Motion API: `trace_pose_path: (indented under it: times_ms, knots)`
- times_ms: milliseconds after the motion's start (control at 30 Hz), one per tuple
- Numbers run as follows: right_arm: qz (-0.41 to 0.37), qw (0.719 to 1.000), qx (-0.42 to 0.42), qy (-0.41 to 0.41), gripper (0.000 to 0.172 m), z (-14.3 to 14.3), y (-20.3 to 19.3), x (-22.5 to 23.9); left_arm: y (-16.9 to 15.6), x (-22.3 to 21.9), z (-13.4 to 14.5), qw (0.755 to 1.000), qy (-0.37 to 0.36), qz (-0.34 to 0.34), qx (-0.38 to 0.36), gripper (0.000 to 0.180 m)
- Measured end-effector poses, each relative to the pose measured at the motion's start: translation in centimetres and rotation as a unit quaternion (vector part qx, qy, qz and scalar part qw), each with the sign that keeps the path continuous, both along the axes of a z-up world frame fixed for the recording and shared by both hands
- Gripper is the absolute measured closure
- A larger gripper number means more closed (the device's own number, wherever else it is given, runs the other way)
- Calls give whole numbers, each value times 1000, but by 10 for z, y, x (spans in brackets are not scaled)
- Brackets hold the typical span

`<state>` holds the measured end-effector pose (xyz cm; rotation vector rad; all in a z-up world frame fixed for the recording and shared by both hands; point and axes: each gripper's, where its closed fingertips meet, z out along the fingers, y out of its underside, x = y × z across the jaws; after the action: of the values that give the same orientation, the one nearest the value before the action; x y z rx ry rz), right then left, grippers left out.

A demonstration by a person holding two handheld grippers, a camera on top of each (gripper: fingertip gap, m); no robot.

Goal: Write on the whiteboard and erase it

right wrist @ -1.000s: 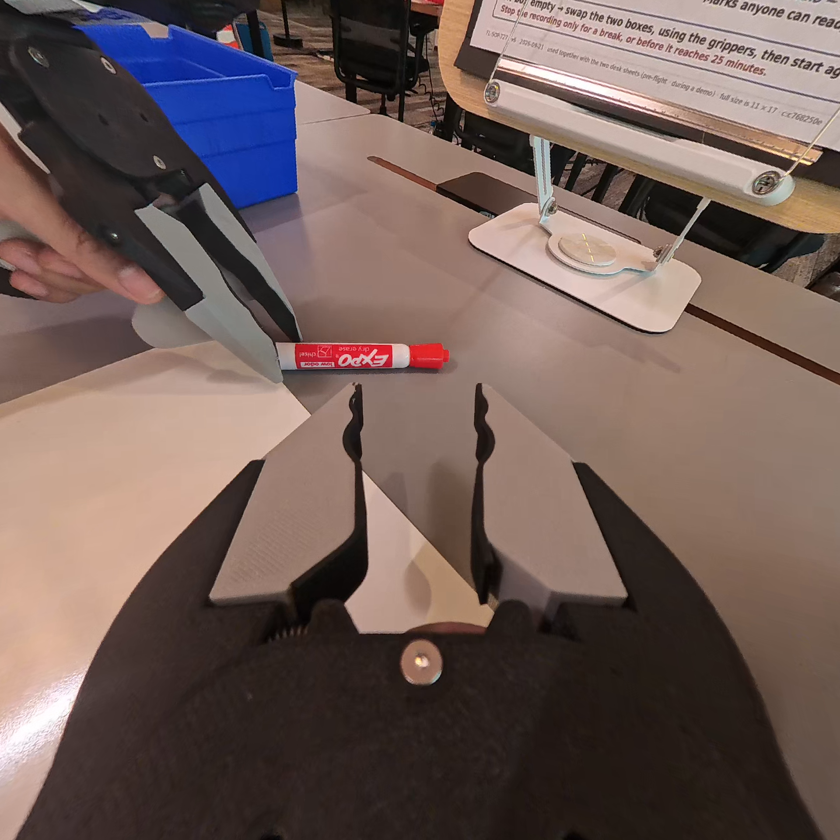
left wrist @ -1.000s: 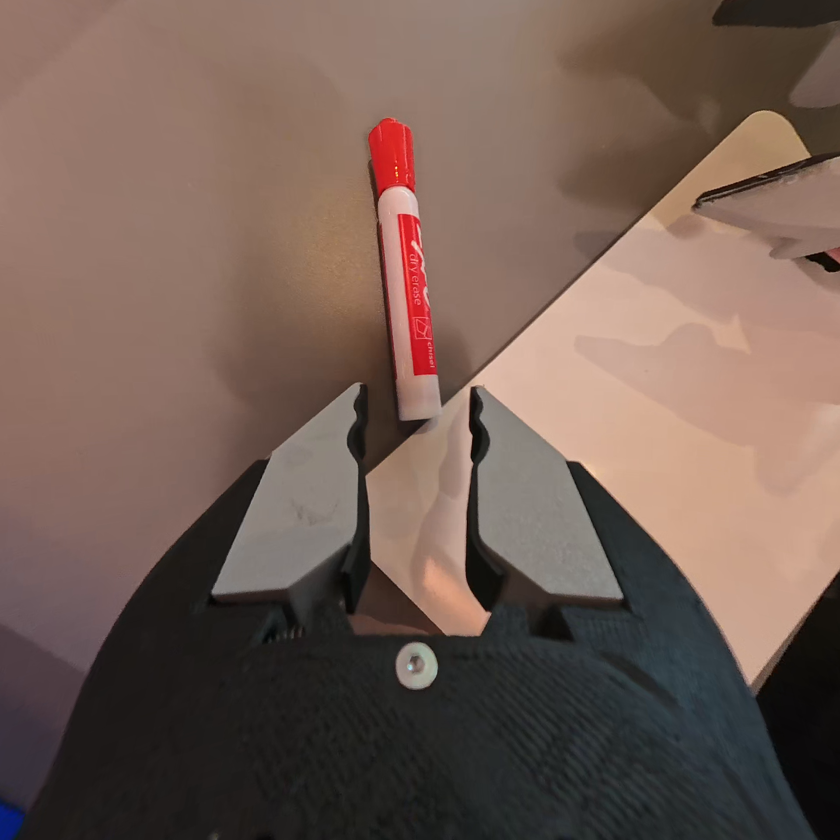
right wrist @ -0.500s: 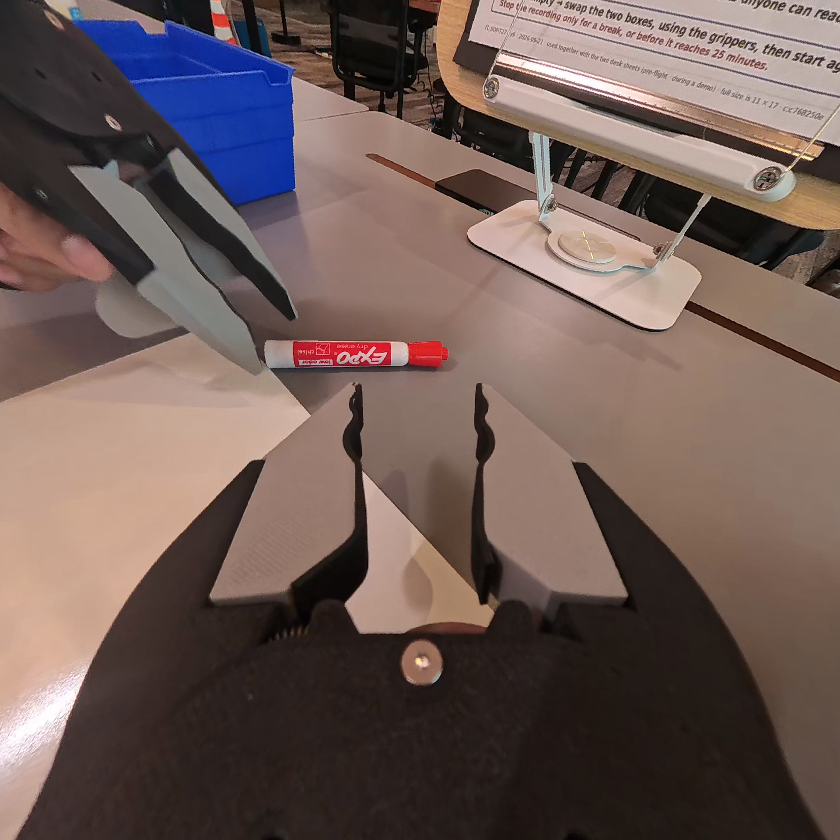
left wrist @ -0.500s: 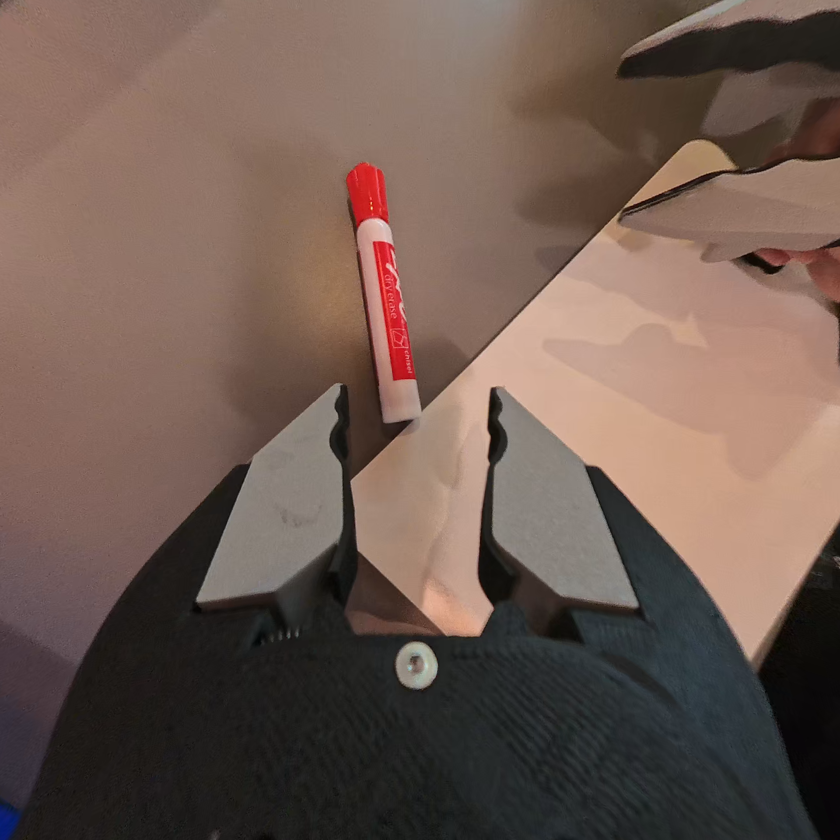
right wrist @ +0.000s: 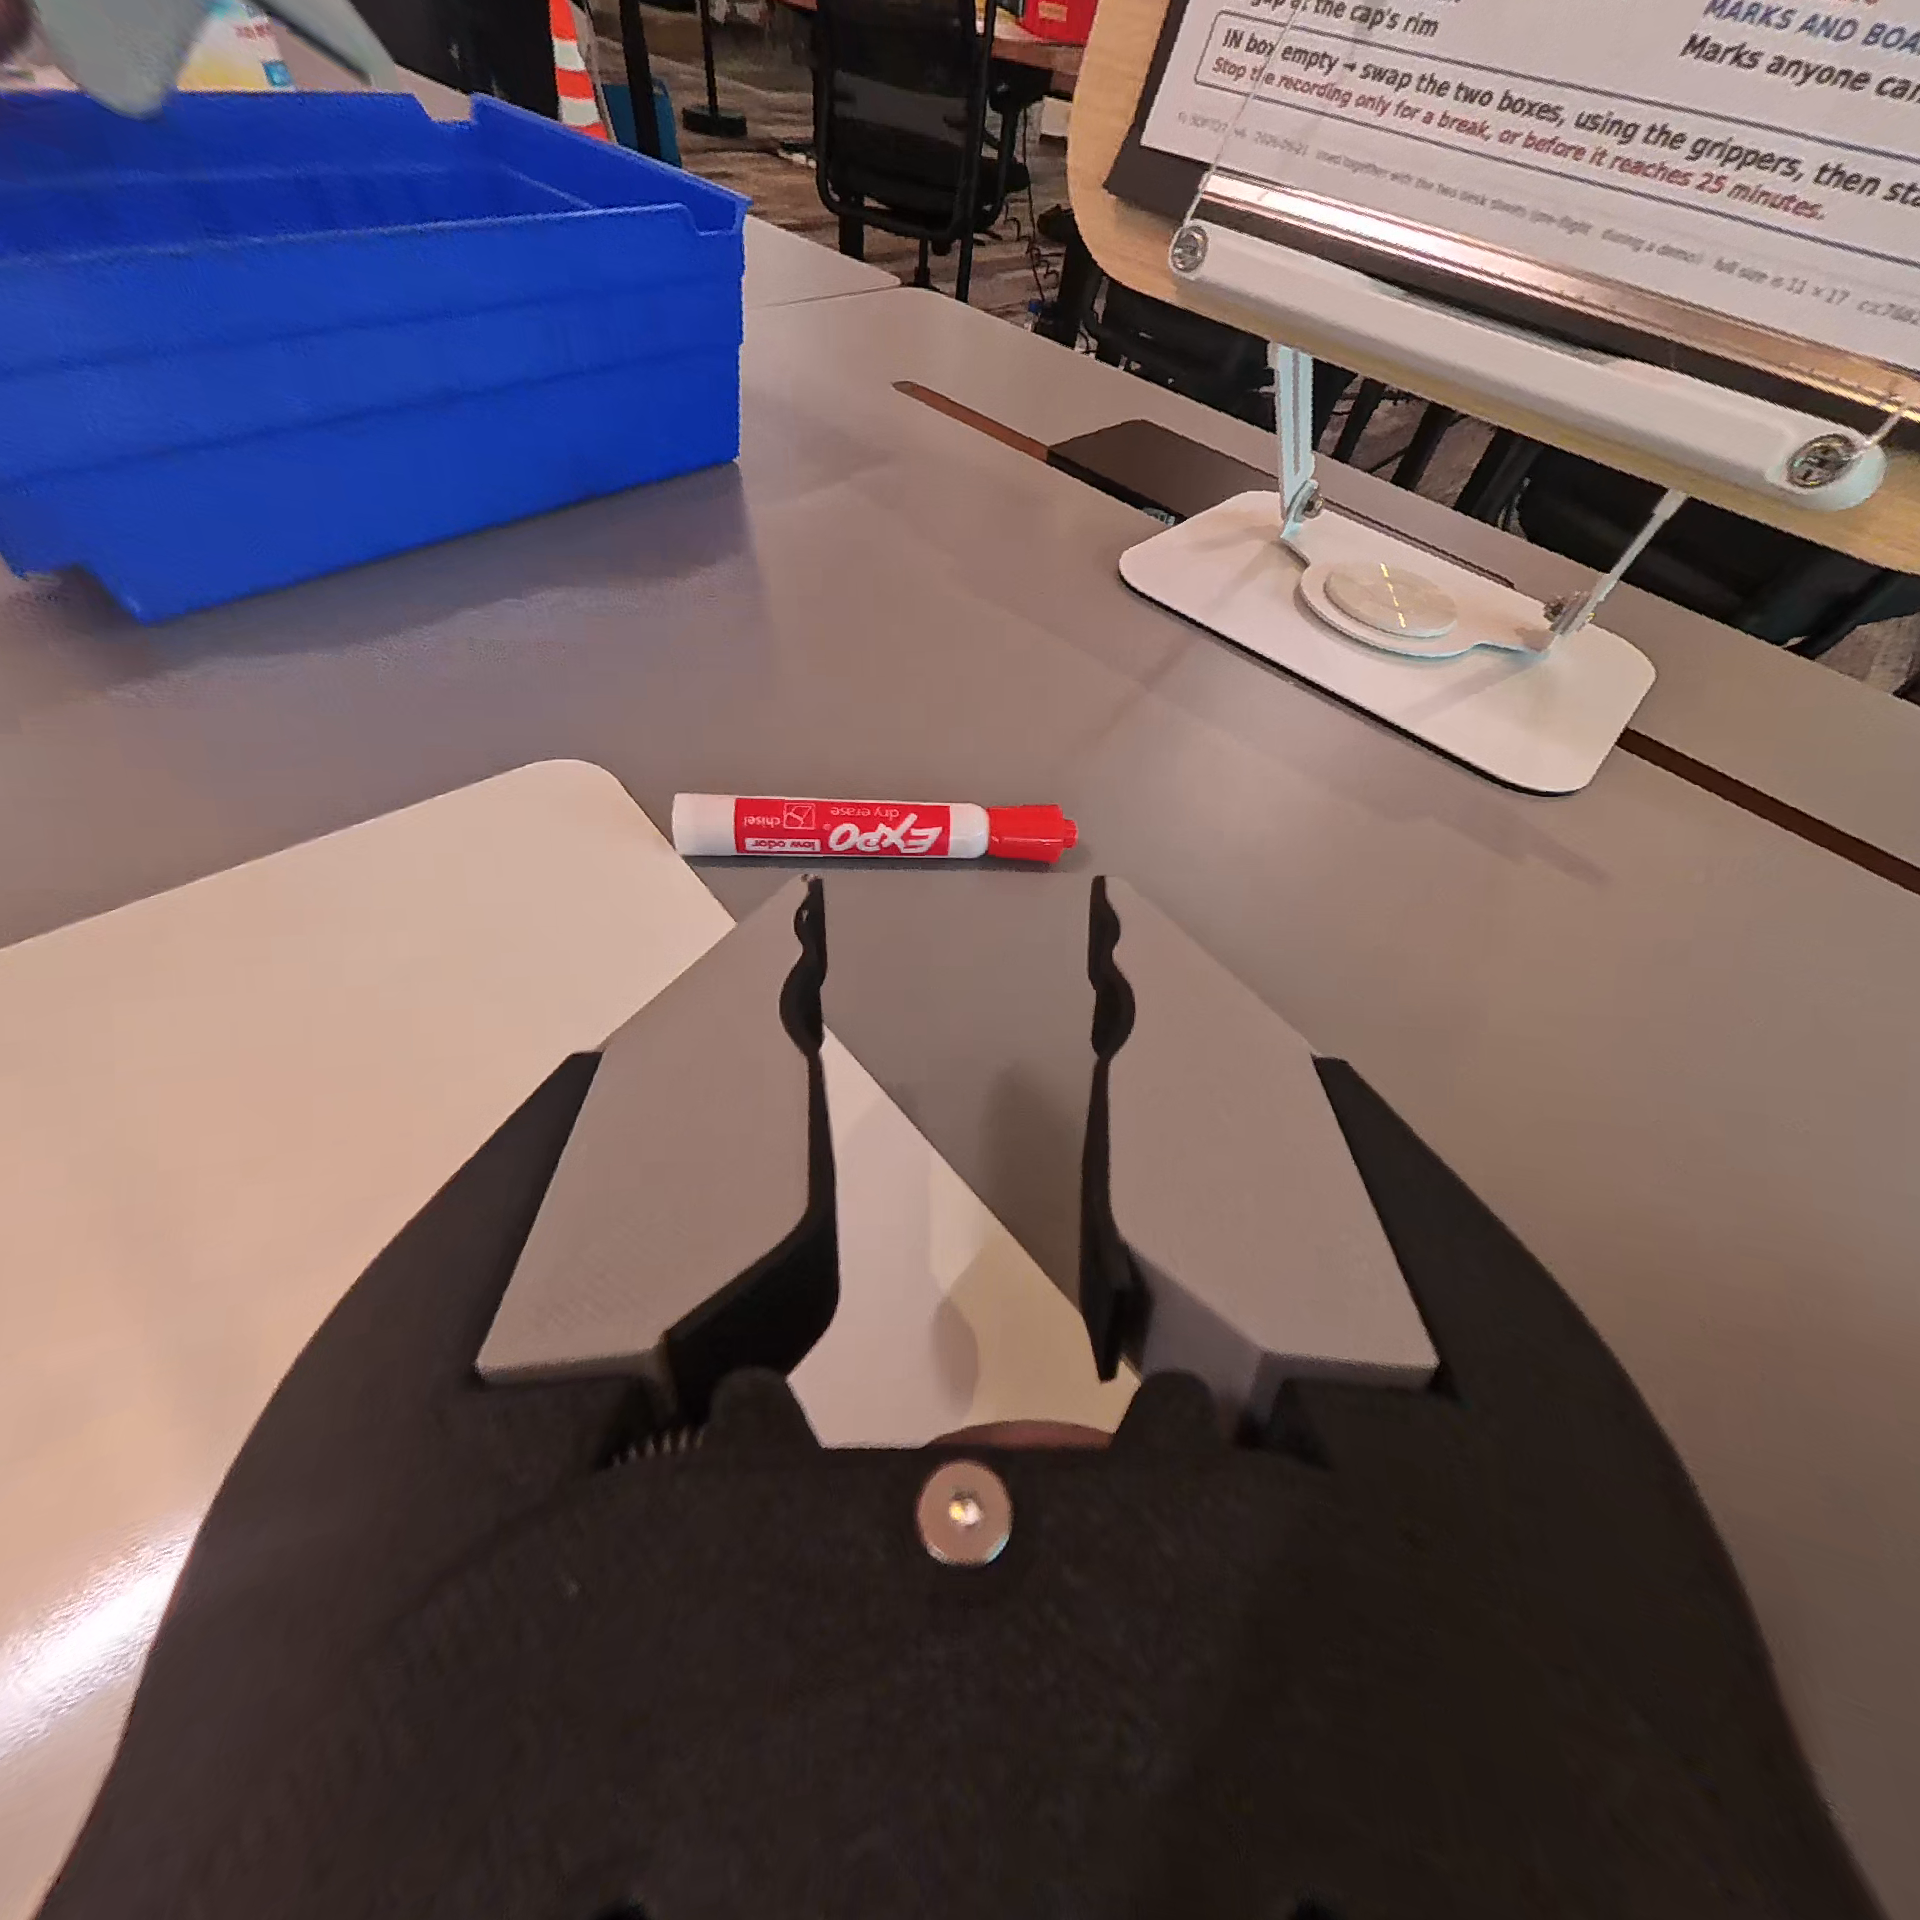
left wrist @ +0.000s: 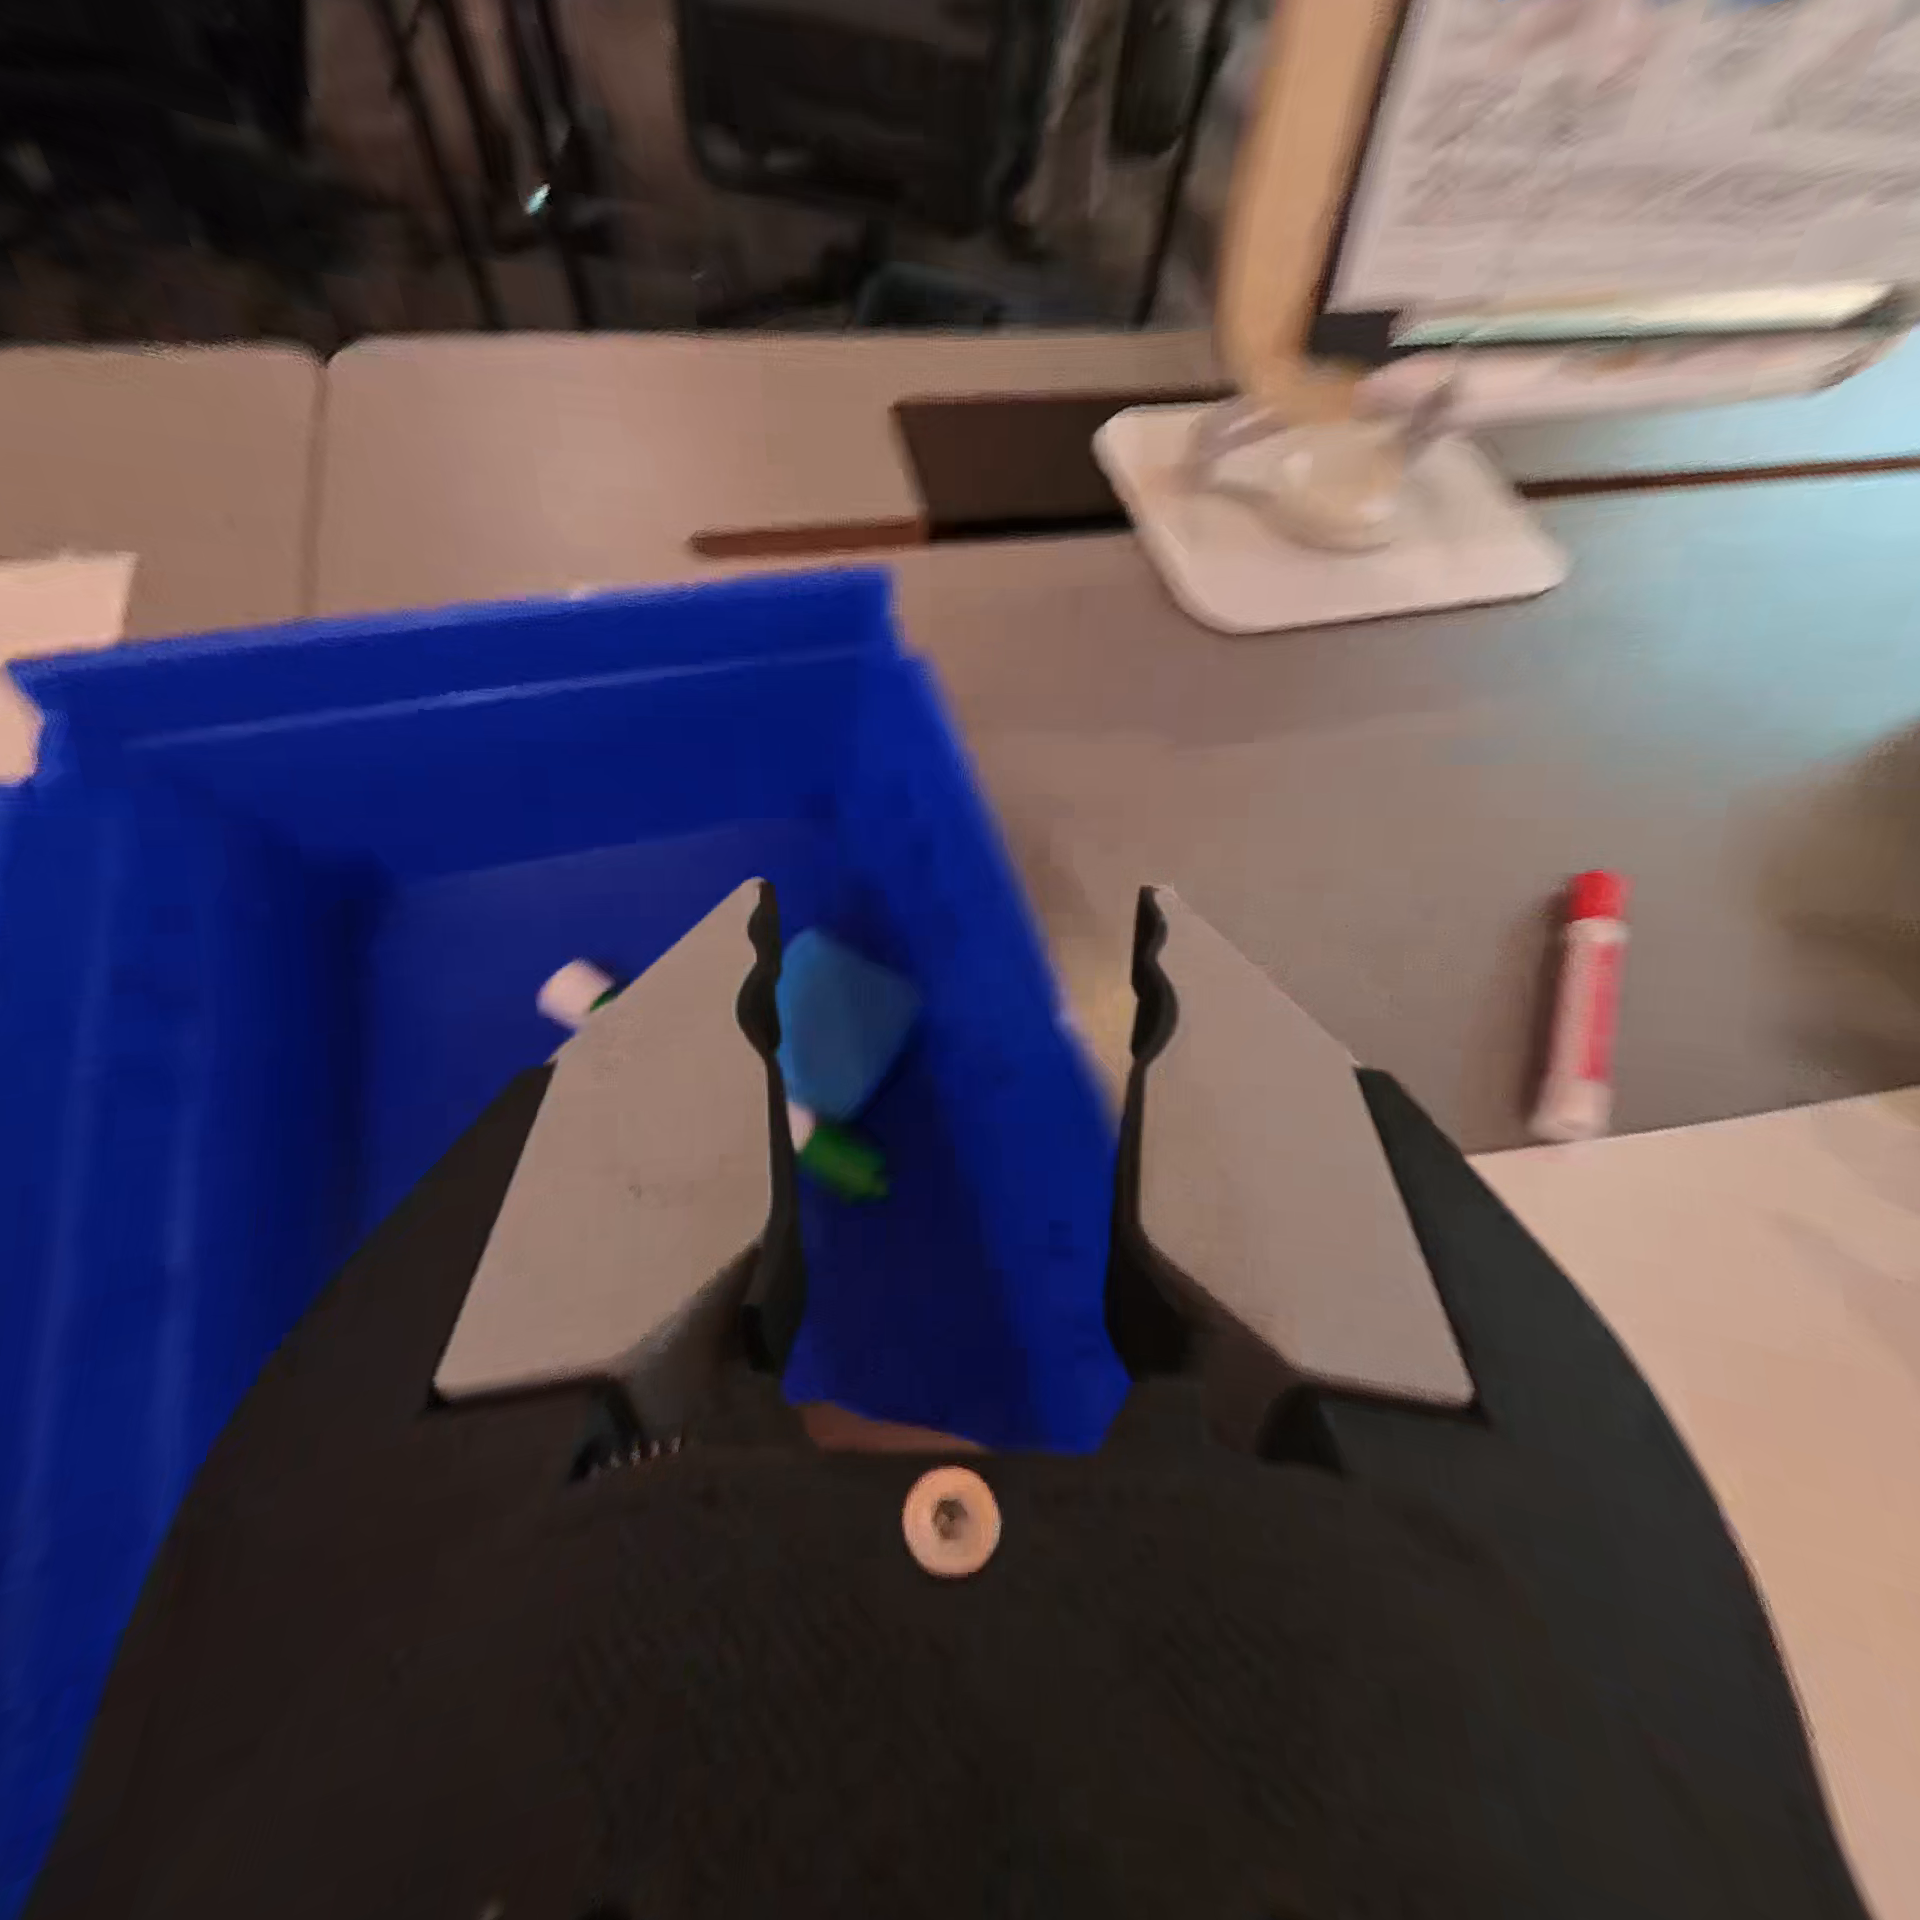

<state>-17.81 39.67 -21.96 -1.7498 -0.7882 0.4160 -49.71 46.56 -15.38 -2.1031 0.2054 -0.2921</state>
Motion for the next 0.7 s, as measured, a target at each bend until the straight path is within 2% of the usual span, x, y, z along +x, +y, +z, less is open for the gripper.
trace_pose_path:
  times_ms: [100,200,300,333,367,400,633,700]
  knots:
    - [11,1000,-5,2,123,-1,-5,-5,8,-44,-44,996,32,25,-76,112]
    - [19,1000,-7,-1,122,-2,-8,-8,15,-54,-72,991,25,11,-128,112]
    - [30,1000,-8,4,122,0,-12,-12,22,-74,-111,975,103,33,-193,103]
    - [32,999,-6,2,122,1,-13,-13,24,-77,-118,973,108,33,-202,103]
    - [34,999,-3,0,122,1,-14,-14,29,-78,-117,976,90,39,-195,118]
    - [36,999,0,-2,122,2,-15,-15,33,-81,-116,977,78,48,-194,121]
    - [52,999,5,-5,122,3,-21,-20,38,-111,-118,974,70,106,-185,115]
    - [54,998,8,-8,122,3,-23,-21,39,-109,-120,977,37,112,-178,123]
